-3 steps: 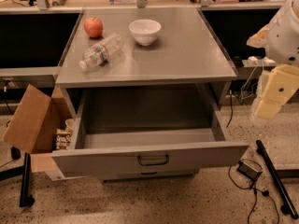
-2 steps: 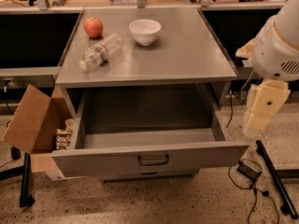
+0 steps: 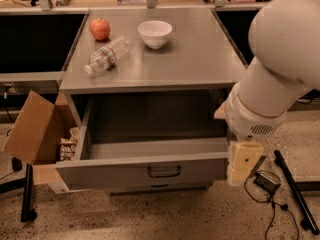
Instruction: Close top drawer
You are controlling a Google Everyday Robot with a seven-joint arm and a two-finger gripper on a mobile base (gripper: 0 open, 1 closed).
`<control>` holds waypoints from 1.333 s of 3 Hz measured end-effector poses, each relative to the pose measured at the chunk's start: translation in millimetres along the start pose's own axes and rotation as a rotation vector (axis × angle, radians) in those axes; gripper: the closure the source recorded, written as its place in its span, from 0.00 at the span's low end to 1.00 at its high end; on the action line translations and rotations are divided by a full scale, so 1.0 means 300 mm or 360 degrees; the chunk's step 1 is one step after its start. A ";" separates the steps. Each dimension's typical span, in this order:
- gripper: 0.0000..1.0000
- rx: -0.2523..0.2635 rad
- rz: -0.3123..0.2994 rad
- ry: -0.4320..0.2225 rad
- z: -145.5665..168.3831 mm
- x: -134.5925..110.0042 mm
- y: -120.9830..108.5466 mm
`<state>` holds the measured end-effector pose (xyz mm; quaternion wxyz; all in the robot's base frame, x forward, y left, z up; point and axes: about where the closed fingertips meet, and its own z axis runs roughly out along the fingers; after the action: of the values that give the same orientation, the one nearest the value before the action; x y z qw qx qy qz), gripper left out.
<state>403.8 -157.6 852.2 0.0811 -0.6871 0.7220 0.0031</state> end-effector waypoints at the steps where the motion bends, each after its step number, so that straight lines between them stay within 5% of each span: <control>1: 0.38 -0.0109 -0.0027 -0.0030 0.161 0.006 0.065; 2: 0.61 -0.0159 0.0032 -0.0055 0.314 0.057 0.107; 4: 1.00 -0.0125 0.0153 -0.0102 0.576 0.108 0.125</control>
Offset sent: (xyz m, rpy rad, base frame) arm -0.0262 -0.0174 -0.1685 0.0793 0.1320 -0.0566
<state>384.6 -167.5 673.8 0.0769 -0.6538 0.7506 0.0575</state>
